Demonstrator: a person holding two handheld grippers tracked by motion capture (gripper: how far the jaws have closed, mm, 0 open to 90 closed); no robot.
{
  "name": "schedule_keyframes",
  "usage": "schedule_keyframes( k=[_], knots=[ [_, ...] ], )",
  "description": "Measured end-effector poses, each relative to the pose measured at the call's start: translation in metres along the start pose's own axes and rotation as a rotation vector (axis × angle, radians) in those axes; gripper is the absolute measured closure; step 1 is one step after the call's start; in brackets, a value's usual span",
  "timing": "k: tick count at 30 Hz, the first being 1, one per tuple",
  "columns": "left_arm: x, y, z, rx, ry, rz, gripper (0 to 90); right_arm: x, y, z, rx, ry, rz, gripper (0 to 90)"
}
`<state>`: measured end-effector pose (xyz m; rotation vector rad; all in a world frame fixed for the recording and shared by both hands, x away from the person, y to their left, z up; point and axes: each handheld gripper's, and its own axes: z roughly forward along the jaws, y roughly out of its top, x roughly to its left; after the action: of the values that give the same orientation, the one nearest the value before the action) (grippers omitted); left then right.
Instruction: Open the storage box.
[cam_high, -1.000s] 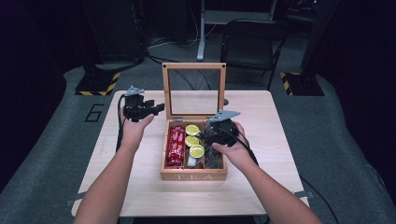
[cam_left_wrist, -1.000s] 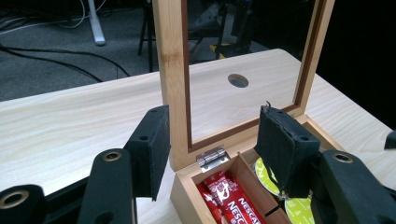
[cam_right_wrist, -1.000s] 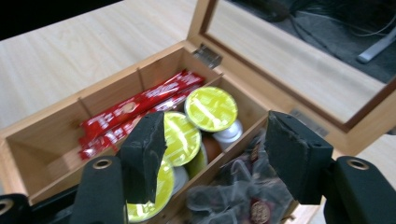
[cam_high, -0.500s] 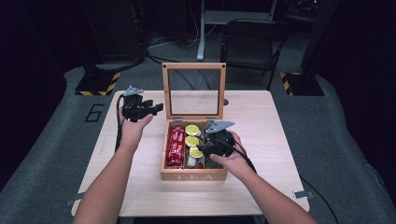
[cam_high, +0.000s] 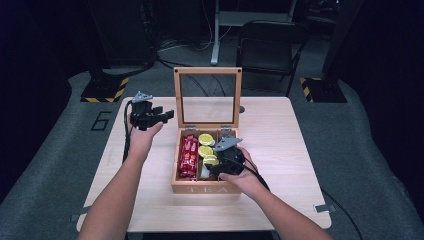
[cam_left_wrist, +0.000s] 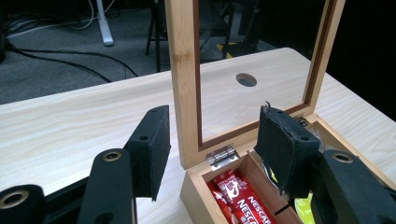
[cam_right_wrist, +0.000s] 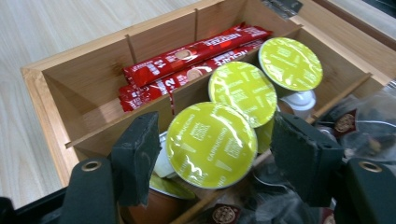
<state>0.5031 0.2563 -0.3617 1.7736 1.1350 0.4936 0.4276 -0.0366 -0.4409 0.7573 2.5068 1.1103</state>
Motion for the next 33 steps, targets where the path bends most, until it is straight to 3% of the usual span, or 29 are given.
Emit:
schedule_keyframes(
  k=[33],
  knots=[
    [-0.001,-0.001,0.001,0.010,0.004,-0.003,44.4,0.002,0.000,0.019,0.055,-0.007,-0.017,32.8]
  ],
)
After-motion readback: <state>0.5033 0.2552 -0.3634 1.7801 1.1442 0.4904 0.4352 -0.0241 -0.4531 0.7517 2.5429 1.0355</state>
